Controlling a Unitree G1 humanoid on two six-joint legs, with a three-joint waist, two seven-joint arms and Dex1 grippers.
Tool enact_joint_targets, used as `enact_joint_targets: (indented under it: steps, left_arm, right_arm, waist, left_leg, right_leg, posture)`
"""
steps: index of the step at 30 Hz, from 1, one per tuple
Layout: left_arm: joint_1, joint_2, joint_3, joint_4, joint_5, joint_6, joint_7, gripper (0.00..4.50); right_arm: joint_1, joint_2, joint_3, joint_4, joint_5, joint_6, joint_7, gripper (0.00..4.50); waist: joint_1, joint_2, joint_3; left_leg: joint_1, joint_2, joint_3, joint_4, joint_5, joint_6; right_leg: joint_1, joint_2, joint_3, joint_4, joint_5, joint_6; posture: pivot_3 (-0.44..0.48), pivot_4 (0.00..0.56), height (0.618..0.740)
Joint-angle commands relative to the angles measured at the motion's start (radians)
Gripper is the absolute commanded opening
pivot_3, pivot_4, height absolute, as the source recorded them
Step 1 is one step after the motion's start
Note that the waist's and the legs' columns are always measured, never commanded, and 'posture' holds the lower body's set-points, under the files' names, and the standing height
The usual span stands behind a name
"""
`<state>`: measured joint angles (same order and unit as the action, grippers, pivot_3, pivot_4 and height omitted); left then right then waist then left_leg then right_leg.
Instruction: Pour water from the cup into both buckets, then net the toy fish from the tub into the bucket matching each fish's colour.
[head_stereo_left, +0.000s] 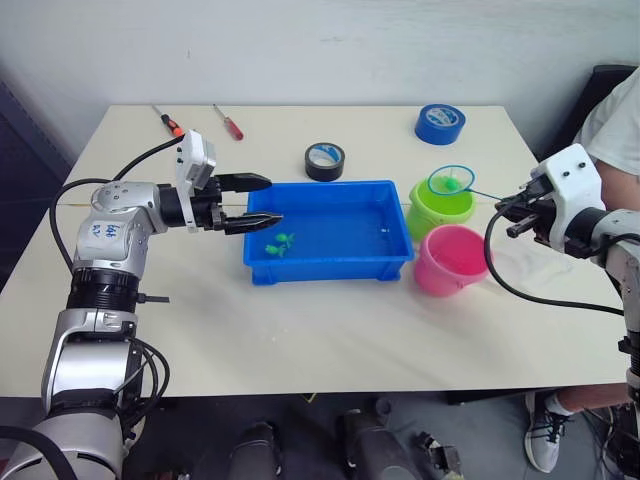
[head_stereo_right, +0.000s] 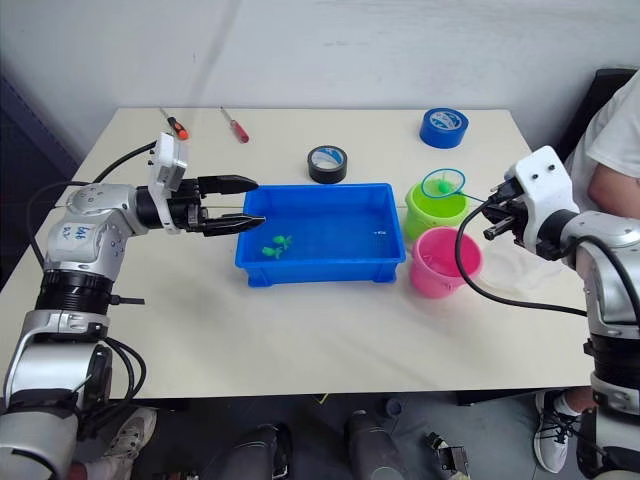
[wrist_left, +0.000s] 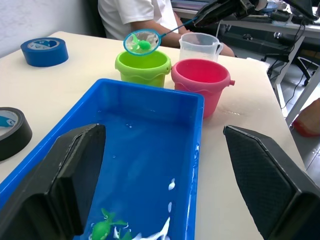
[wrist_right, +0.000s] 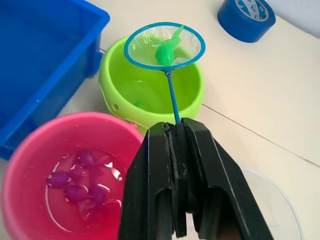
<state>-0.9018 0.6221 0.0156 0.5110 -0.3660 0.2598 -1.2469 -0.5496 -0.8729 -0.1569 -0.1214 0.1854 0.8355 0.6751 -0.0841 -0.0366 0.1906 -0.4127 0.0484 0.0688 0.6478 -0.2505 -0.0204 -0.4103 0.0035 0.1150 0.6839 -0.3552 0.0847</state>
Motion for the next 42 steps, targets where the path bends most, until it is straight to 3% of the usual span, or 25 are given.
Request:
enact_joint_targets:
  steps: [1, 5, 13, 20, 25, 29, 34, 38, 42]
  left_arm:
    - [-0.034, -0.008, 0.011, 0.019, 0.012, -0.039, -0.006, 4.12]
    - [-0.036, -0.014, 0.015, 0.025, 0.016, -0.044, -0.008, 4.12]
    - [-0.021, -0.011, 0.024, 0.011, 0.014, -0.039, -0.005, 4.12]
    - [-0.012, -0.012, 0.026, 0.002, 0.013, -0.037, 0.003, 4.12]
    - [-0.004, -0.011, 0.029, -0.007, 0.010, -0.032, 0.007, 4.12]
    - [0.015, 0.006, 0.047, -0.038, -0.005, -0.004, 0.014, 4.12]
    - [0.044, 0.098, 0.080, -0.075, -0.011, 0.088, 0.018, 4.12]
    - [0.100, 0.190, 0.112, -0.090, -0.013, 0.122, 0.011, 4.12]
    - [0.191, 0.262, 0.154, -0.135, -0.019, 0.151, 0.014, 4.12]
  right_arm:
    - [0.007, -0.038, 0.032, -0.024, -0.073, -0.103, -0.032, 0.00]
    - [0.014, -0.057, 0.075, -0.016, -0.134, -0.177, -0.052, 0.00]
    - [0.089, -0.237, 0.264, 0.014, -0.533, -0.580, -0.153, 0.00]
    - [0.112, -0.319, 0.308, 0.069, -0.759, -0.770, -0.226, 0.00]
    - [0.114, -0.287, 0.284, 0.074, -0.798, -0.806, -0.234, 0.00]
    - [0.090, -0.209, 0.204, 0.021, -0.687, -0.745, -0.183, 0.00]
    - [-0.015, -0.054, 0.123, -0.096, -0.380, -0.464, 0.046, 0.00]
    - [-0.129, 0.019, 0.191, -0.127, -0.197, -0.211, 0.233, 0.00]
    - [-0.189, 0.071, 0.289, -0.076, -0.168, -0.126, 0.281, 0.00]
  waist:
    - [0.001, 0.000, 0.000]
    - [0.001, 0.000, 0.000]
    - [0.002, 0.000, 0.000]
    - [0.001, 0.000, 0.000]
    - [0.001, 0.000, 0.000]
    - [0.000, 0.000, 0.000]
    - [-0.006, 0.000, 0.000]
    - [-0.005, 0.000, 0.000]
    - [-0.001, 0.000, 0.000]
  left_leg:
    - [0.000, 0.000, 0.000, 0.000, 0.000, 0.000]
    - [0.000, 0.000, 0.000, 0.000, 0.000, 0.000]
    - [0.000, 0.000, 0.000, 0.000, 0.000, 0.000]
    - [0.000, 0.000, 0.001, 0.000, 0.000, 0.000]
    - [0.001, 0.000, 0.001, 0.000, 0.000, -0.001]
    - [0.002, 0.000, 0.002, 0.001, 0.001, -0.001]
    - [0.004, 0.001, 0.003, 0.001, 0.002, -0.003]
    - [0.006, 0.002, 0.002, 0.000, 0.002, -0.004]
    - [0.005, 0.002, 0.001, 0.000, 0.002, -0.003]
  right_leg:
    - [0.000, 0.000, 0.000, 0.000, 0.000, 0.000]
    - [0.000, 0.000, 0.000, 0.000, 0.000, 0.000]
    - [0.000, 0.000, 0.000, -0.001, 0.000, 0.000]
    - [0.000, 0.000, 0.000, 0.000, 0.000, 0.000]
    - [0.000, 0.000, 0.000, 0.001, 0.000, 0.000]
    - [0.000, 0.000, 0.000, 0.002, 0.000, 0.000]
    - [0.001, 0.002, -0.001, 0.005, 0.000, 0.000]
    - [0.002, 0.002, -0.001, 0.006, 0.000, -0.001]
    - [0.002, 0.000, -0.001, 0.005, -0.001, -0.002]
  posture:
    - [0.000, 0.150, 0.734]
    - [0.000, 0.150, 0.734]
    - [0.000, 0.150, 0.734]
    - [0.000, 0.150, 0.734]
    - [0.000, 0.150, 0.734]
    - [0.000, 0.150, 0.734]
    - [0.000, 0.150, 0.734]
    - [0.000, 0.150, 0.734]
    - [0.000, 0.150, 0.734]
